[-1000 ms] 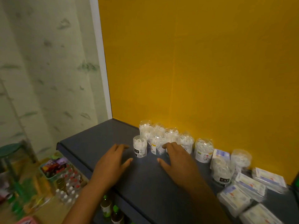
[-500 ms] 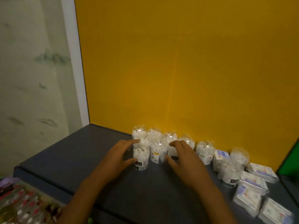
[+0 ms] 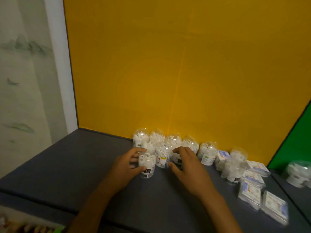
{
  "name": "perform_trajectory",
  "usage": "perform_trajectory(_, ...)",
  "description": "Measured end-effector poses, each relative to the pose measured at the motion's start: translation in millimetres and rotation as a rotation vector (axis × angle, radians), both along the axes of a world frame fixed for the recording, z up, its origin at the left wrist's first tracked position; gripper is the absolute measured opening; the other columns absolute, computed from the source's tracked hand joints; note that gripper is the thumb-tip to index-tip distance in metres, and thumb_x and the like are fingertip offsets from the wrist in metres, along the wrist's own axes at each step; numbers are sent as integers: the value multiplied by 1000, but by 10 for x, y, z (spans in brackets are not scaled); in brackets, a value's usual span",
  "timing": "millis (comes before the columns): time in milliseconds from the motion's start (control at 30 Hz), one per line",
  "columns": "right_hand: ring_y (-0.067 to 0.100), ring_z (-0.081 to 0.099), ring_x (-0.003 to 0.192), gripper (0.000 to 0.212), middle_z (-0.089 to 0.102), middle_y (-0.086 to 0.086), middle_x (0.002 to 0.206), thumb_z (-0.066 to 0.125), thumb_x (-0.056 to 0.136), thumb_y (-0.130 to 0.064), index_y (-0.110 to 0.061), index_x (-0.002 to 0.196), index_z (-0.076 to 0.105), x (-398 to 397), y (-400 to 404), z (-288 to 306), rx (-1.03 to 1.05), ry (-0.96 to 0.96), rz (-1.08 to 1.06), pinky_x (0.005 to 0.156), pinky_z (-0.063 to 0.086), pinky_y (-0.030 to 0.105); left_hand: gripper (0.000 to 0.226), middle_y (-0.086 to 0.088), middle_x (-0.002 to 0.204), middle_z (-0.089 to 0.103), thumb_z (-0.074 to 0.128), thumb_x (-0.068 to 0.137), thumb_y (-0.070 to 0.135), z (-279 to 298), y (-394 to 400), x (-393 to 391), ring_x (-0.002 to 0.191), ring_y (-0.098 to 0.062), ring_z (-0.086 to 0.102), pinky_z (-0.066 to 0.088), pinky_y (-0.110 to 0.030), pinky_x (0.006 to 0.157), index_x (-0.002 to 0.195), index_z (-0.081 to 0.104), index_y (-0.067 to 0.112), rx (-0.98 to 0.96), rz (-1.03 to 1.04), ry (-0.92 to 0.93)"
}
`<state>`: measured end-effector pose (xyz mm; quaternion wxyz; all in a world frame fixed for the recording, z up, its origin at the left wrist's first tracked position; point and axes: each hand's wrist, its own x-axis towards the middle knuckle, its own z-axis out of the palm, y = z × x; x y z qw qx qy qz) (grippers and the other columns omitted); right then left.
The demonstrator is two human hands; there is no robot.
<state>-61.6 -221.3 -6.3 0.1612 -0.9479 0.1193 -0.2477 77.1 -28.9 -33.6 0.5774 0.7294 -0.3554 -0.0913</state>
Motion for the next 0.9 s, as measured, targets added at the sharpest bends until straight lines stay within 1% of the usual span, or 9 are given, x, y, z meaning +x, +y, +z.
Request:
perform_trajectory(100, 9, 52, 109, 38, 44, -14, 127, 57, 91, -46, -36, 124, 41, 24, -4, 17, 6, -3, -10, 79, 53, 29, 51, 7, 106, 69, 77, 74, 1, -5, 39, -42, 97, -8, 68, 56, -22, 75, 110, 60, 33, -85, 16, 94)
perform_trajectory(200, 9, 50, 115, 44, 43, -12, 131, 58, 91, -47, -34, 128, 40, 73, 2, 66, 9, -38, -16, 83, 53, 32, 50, 2, 108, 70, 76, 76, 3, 43, 134, -57, 95, -11, 69, 56, -23, 75, 117, 61, 29, -167, 28, 148)
perform_trajectory(300, 14, 49, 118, 49, 42, -8, 134, 58, 91, -48, -31, 133, 38, 169, 17, 117, -16, -36, -16, 83, 53, 35, 50, 2, 108, 69, 73, 79, 3, 127, 273, -44, 93, -9, 69, 54, -19, 71, 123, 59, 23, -243, 81, 162)
perform_trajectory(367, 18, 48, 118, 52, 41, -3, 135, 58, 92, -47, -29, 136, 37, 250, 28, 128, -38, -4, -33, 83, 49, 32, 51, 2, 108, 69, 71, 80, 4, 169, 365, -19, 91, -10, 69, 54, -18, 70, 125, 58, 23, -285, 122, 158)
perform_trajectory(433, 21, 47, 121, 56, 41, 0, 135, 59, 91, -46, -26, 139, 36, 333, 44, 118, -53, 28, -58, 87, 44, 31, 51, 3, 107, 70, 71, 80, 6, 211, 448, -6, 90, -10, 70, 55, -19, 68, 125, 58, 25, -305, 147, 155)
perform_trajectory(500, 22, 45, 122, 61, 40, 2, 135, 59, 90, -49, -24, 141, 36, 411, 65, 93, -86, 49, -87, 92, 43, 32, 50, 5, 105, 70, 69, 82, 6, 237, 517, -5, 89, -7, 69, 55, -18, 66, 125, 57, 26, -314, 163, 151)
perform_trajectory(700, 26, 46, 117, 69, 45, 7, 129, 65, 83, -53, -13, 135, 45, 610, 101, -21, -205, 7, -152, 95, 45, 37, 51, 5, 106, 69, 67, 83, 8, 192, 685, 31, 92, -8, 69, 55, -20, 67, 129, 54, 26, -328, 197, 158)
perform_trajectory(833, 27, 49, 111, 66, 49, 8, 121, 73, 78, -51, -12, 126, 52, 684, 98, -51, -225, -27, -126, 88, 47, 37, 52, 8, 106, 67, 67, 84, 9, 142, 755, 22, 93, -2, 68, 55, -17, 66, 131, 52, 26, -315, 214, 172)
perform_trajectory(900, 27, 49, 110, 65, 49, 8, 120, 76, 75, -50, -13, 123, 53, 674, 94, -45, -216, -24, -98, 87, 47, 36, 53, 7, 107, 67, 67, 84, 9, 119, 773, -5, 93, -2, 68, 55, -18, 66, 133, 51, 24, -316, 227, 172)
